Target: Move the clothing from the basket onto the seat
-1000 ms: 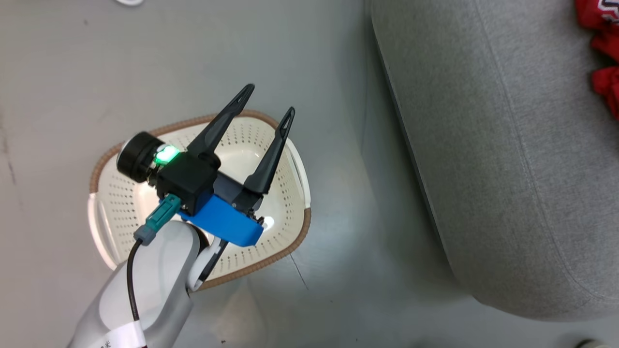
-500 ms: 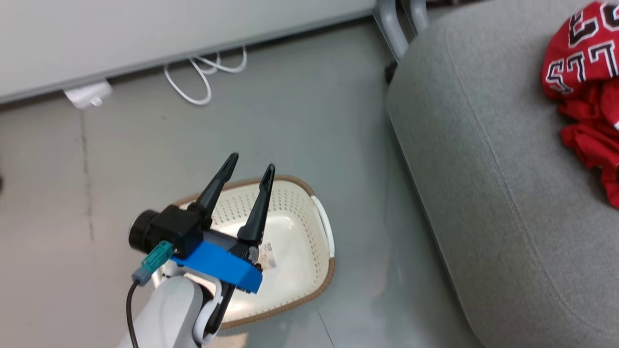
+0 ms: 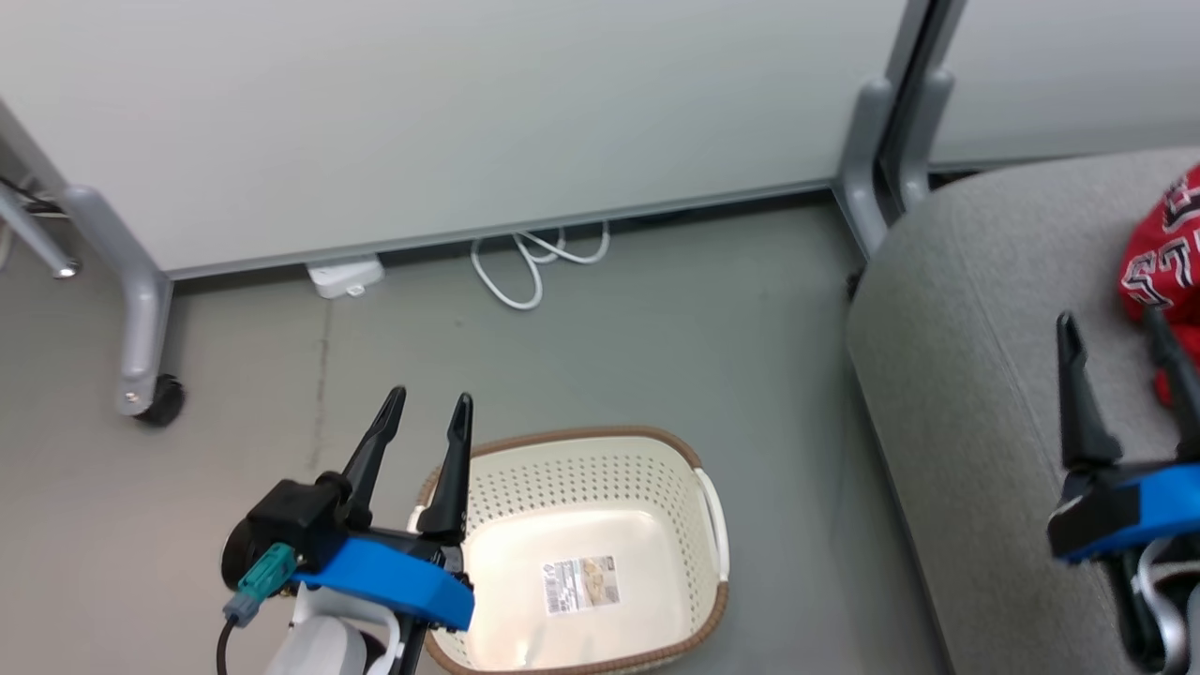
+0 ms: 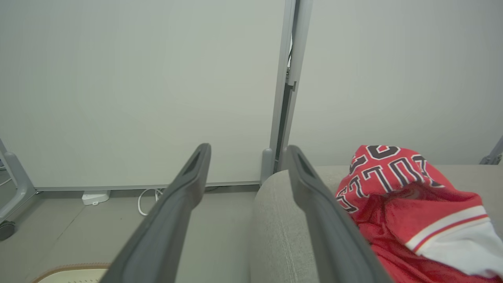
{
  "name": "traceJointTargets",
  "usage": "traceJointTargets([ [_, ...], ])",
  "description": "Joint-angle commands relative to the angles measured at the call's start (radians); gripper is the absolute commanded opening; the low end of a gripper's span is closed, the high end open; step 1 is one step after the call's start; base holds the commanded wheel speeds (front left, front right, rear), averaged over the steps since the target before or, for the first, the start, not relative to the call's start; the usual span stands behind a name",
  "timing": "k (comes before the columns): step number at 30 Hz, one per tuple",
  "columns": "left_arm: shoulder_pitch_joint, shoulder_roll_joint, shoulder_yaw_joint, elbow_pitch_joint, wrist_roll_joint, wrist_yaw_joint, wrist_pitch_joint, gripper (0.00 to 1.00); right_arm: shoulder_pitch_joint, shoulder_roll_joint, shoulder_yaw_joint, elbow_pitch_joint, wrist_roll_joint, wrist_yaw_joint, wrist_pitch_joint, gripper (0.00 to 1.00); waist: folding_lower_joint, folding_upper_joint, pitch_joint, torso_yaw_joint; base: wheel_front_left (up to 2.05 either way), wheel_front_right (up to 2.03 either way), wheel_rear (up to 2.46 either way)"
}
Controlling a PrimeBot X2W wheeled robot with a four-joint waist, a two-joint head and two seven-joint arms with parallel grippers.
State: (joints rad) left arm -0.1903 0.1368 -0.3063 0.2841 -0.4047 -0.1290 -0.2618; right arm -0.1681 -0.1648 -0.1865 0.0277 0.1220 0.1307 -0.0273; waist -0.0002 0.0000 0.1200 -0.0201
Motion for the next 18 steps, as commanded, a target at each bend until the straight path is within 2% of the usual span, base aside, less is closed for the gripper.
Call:
traceJointTargets([
  [1,0.015,-0.003,0.007,0.004,0.003,-0.003,-0.005,1.0,0.031,0.01,-0.001,-0.008,-0.007,0.0,-0.002,1.0,0.0002,0.0,-0.039,0.038,0.0,0.0,0.0],
  [9,0.087,-0.004,0.061,0.023,0.015,-0.003,-0.005,1.0,0.158,0.079,0.041,-0.011,-0.023,0.0,-0.022,1.0,0.0002,0.0,-0.107,0.091,0.0,0.0,0.0],
  [18,0.131,-0.012,0.091,0.031,0.02,-0.003,-0.005,1.0,0.216,0.109,0.074,0.036,-0.008,0.0,-0.048,1.0,0.0002,0.0,-0.131,0.128,0.0,0.0,0.0],
])
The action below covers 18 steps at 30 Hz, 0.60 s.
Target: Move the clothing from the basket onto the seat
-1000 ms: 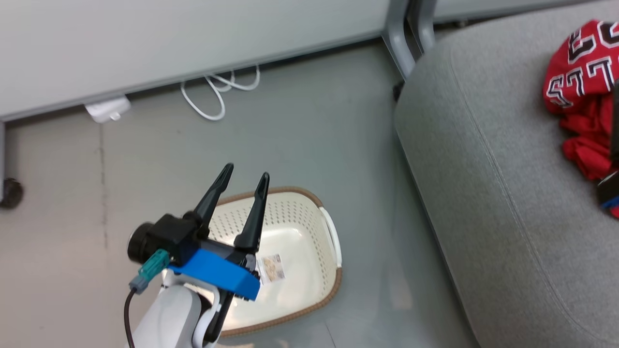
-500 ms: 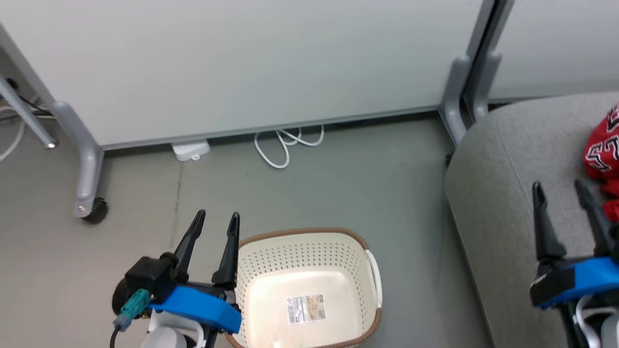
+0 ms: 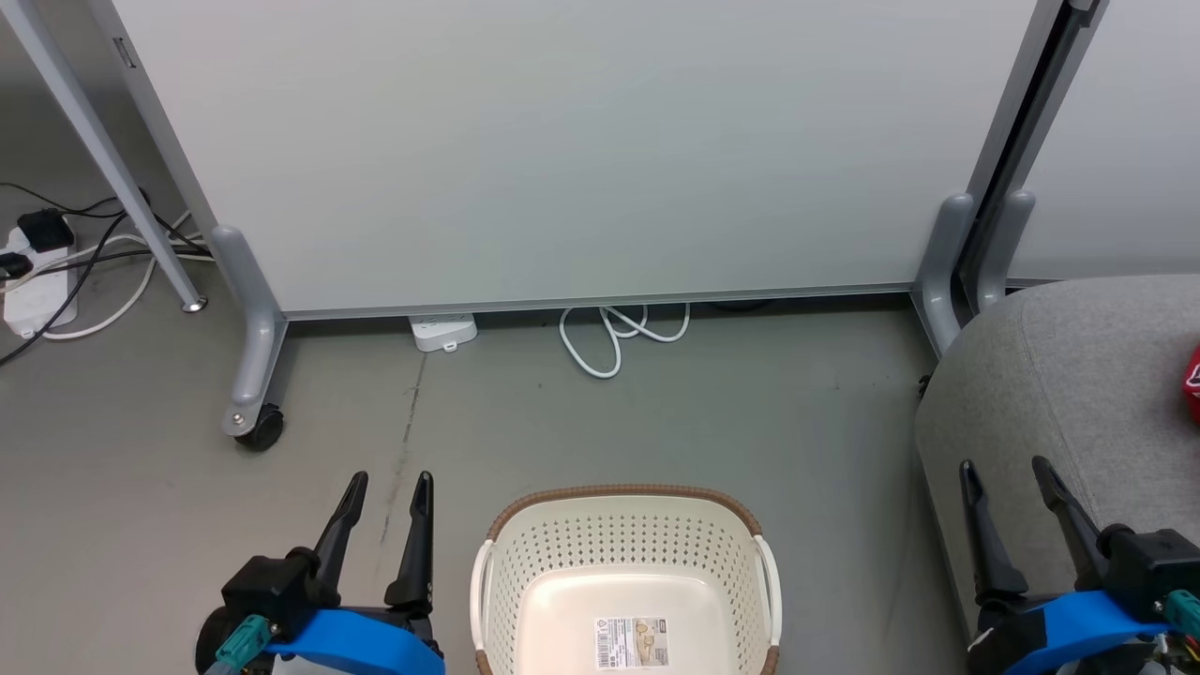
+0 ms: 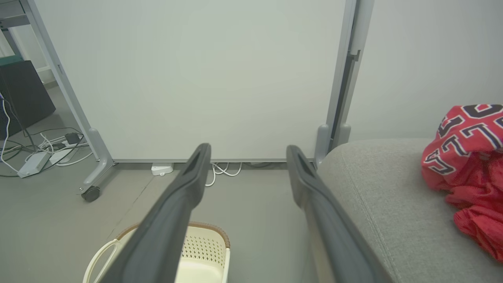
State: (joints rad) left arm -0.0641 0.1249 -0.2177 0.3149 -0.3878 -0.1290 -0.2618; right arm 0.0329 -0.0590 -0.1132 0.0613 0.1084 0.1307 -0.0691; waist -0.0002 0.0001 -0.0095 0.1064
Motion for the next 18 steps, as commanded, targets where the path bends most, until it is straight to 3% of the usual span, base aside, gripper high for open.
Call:
traceJointTargets([
  [1,0.01,-0.001,0.004,0.0,0.004,-0.003,-0.005,1.0,0.015,0.005,0.0,0.006,0.006,0.0,-0.008,1.0,0.0002,-0.0001,-0.003,0.004,0.0,0.0,0.0],
  [18,0.024,-0.008,0.008,0.015,0.004,-0.003,-0.005,1.0,-0.02,0.009,0.019,0.045,0.017,0.0,-0.027,1.0,0.0002,-0.0001,-0.006,0.014,0.0,0.0,0.0],
])
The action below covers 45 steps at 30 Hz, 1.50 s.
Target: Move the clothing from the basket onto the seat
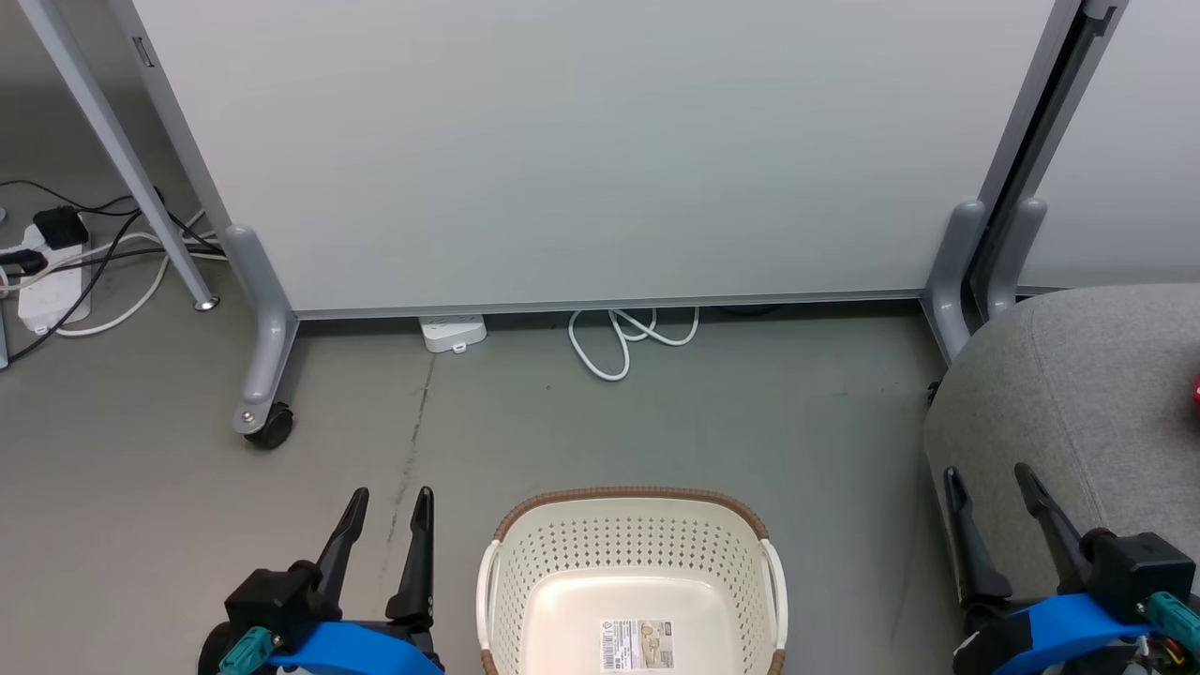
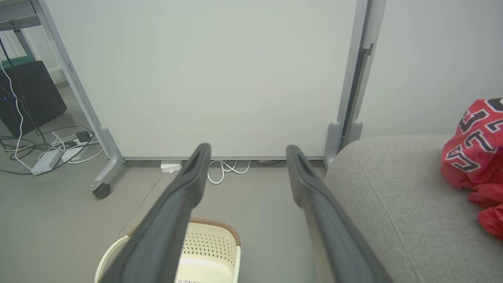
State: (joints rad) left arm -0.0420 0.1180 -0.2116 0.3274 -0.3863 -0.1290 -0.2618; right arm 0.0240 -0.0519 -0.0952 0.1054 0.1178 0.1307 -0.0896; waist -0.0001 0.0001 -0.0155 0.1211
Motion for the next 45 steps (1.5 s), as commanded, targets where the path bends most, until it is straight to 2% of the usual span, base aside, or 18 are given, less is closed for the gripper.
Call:
traceJointTargets([
  [1,0.001,-0.002,0.002,0.004,0.002,-0.003,-0.005,1.0,-0.012,0.002,0.002,0.002,0.01,0.0,-0.008,1.0,0.0001,-0.0001,0.0,-0.001,0.0,0.0,0.0],
  [5,0.0,-0.001,-0.001,0.008,0.003,-0.003,-0.005,1.0,-0.012,0.002,0.006,0.009,0.016,0.0,-0.007,1.0,0.0001,-0.0001,0.0,-0.003,0.0,0.0,0.0],
  [6,0.0,0.0,0.0,0.006,0.0,0.0,0.0,0.0,-0.001,0.0,0.005,0.008,0.009,0.0,-0.004,0.0,0.0001,-0.0001,0.0,-0.003,0.0,0.0,0.0],
  [14,0.04,-0.004,0.003,0.056,-0.018,0.0,0.01,0.0,0.017,0.007,0.003,0.071,0.027,0.0,0.007,0.0,0.0001,-0.0001,0.0,-0.004,0.0,0.0,0.0],
  [28,0.017,-0.01,0.056,0.031,-0.25,0.0,0.071,0.0,-0.013,0.006,-0.001,0.082,0.301,0.0,0.044,0.0,0.0001,-0.0001,0.002,-0.017,0.0,0.0,0.0],
  [45,-0.005,-0.017,0.111,0.003,-0.484,-0.001,0.137,0.0,-0.042,0.004,-0.004,0.094,0.578,0.0,0.08,0.0,0.0001,-0.0001,0.005,-0.033,0.0,0.0,0.0],
])
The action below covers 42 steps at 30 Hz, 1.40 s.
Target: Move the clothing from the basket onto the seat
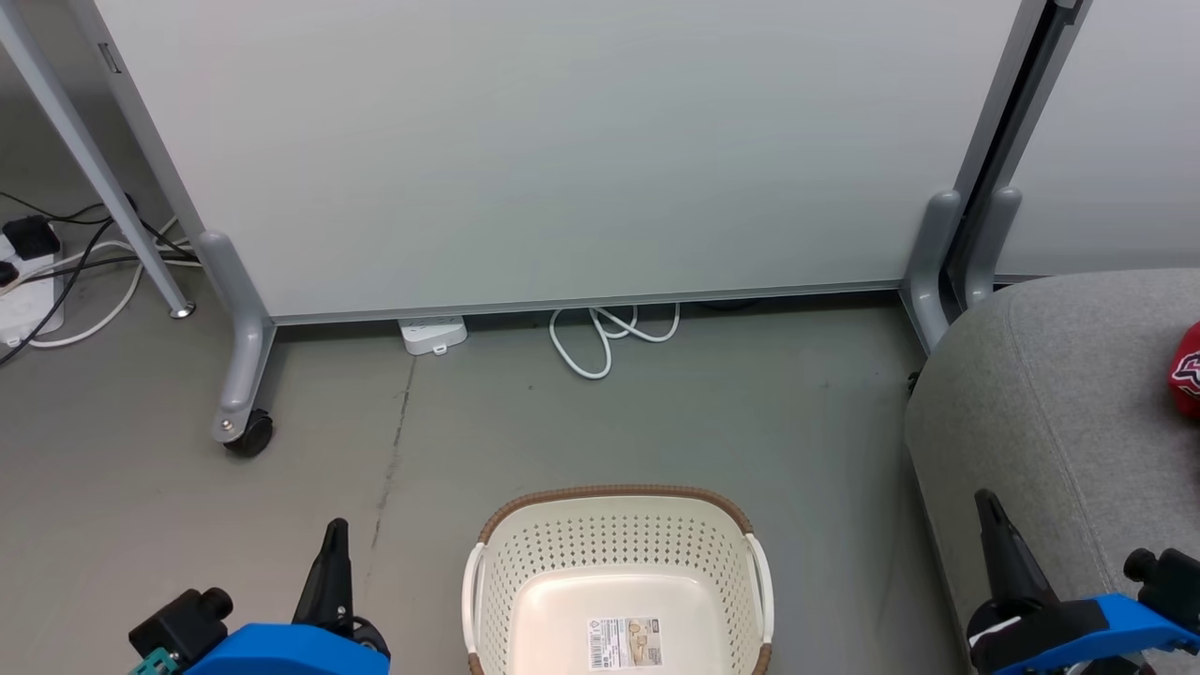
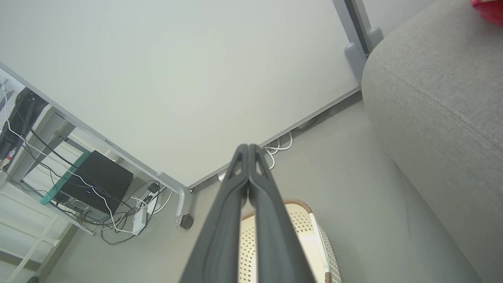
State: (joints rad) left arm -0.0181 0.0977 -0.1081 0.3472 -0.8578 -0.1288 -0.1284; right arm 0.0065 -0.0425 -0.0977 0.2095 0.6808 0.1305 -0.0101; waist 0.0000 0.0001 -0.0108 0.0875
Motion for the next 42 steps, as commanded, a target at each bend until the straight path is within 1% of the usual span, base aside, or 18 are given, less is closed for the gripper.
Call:
traceJointTargets([
  [1,-0.03,0.003,0.011,-0.018,-0.025,-0.001,0.006,0.0,-0.026,-0.006,-0.002,-0.01,0.031,0.0,0.002,0.0,0.0,-0.0001,0.0,-0.001,0.0,0.0,0.0],
  [20,-0.05,-0.007,0.064,-0.044,-0.235,-0.001,0.067,0.0,-0.055,-0.007,-0.007,0.003,0.284,0.0,0.037,0.0,0.0,-0.0001,0.003,-0.019,0.0,0.0,0.0],
  [42,-0.068,-0.018,0.119,-0.067,-0.433,-0.002,0.128,0.0,-0.08,-0.009,-0.011,0.015,0.525,0.0,0.07,0.0,0.0,-0.0001,0.006,-0.039,0.0,0.0,0.0],
])
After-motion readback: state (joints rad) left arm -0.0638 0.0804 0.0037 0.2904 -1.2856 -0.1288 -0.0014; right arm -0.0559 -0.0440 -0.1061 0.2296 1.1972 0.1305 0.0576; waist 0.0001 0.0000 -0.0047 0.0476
